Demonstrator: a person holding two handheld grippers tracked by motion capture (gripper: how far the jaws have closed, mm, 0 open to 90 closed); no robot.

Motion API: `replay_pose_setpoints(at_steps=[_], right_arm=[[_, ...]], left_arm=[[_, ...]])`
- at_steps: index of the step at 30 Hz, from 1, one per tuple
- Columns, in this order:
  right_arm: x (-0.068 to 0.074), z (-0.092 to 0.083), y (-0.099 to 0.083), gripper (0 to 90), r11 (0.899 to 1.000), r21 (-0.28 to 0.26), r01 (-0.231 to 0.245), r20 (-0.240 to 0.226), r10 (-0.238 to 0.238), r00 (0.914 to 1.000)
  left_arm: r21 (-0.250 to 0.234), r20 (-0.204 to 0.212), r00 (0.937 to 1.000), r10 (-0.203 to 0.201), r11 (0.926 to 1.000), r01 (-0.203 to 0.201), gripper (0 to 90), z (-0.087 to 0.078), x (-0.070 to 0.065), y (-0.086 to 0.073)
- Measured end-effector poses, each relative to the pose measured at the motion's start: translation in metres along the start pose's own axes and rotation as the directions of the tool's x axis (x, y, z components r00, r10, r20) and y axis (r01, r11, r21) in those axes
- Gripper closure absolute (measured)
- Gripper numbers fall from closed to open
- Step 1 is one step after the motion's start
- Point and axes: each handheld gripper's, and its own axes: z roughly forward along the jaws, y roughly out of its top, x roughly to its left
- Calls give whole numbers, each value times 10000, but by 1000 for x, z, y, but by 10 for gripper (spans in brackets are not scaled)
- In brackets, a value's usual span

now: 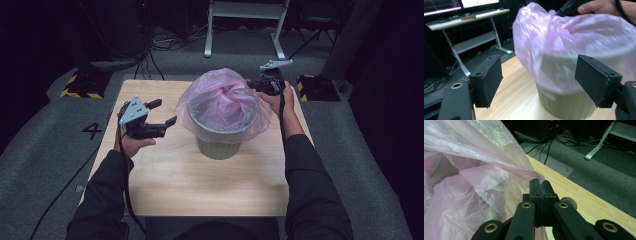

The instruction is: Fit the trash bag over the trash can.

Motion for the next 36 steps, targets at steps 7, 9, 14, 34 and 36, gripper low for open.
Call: replay_pose_setpoints(at_steps=[7, 9, 14, 34, 36], right_arm=[[5, 0, 7, 899, 9996, -9, 286, -6, -286, 9996], [6, 0, 7, 896, 9994, -11, 357, -45, -357, 9994], [8, 0, 8, 891, 9988, 3, 493, -138, -493, 9987], [3, 20, 0, 900, 9991, 347, 232, -464, -216, 9987], [-1, 22, -2, 900, 9995, 308, -81, -697, 102, 9975]], left_arm=[[592, -415, 9980, 477, 9972, -452, 256, 38, -1, 20], [951, -628, 9969, 478, 9946, -417, 299, 48, 1, 21], [1401, -599, 9968, 523, 9892, -435, 576, 64, 14, 19], [1858, -481, 9984, -288, 9819, 372, 900, 103, 44, -1], [1936, -448, 9973, -576, 9789, 653, 900, 108, 48, -6]])
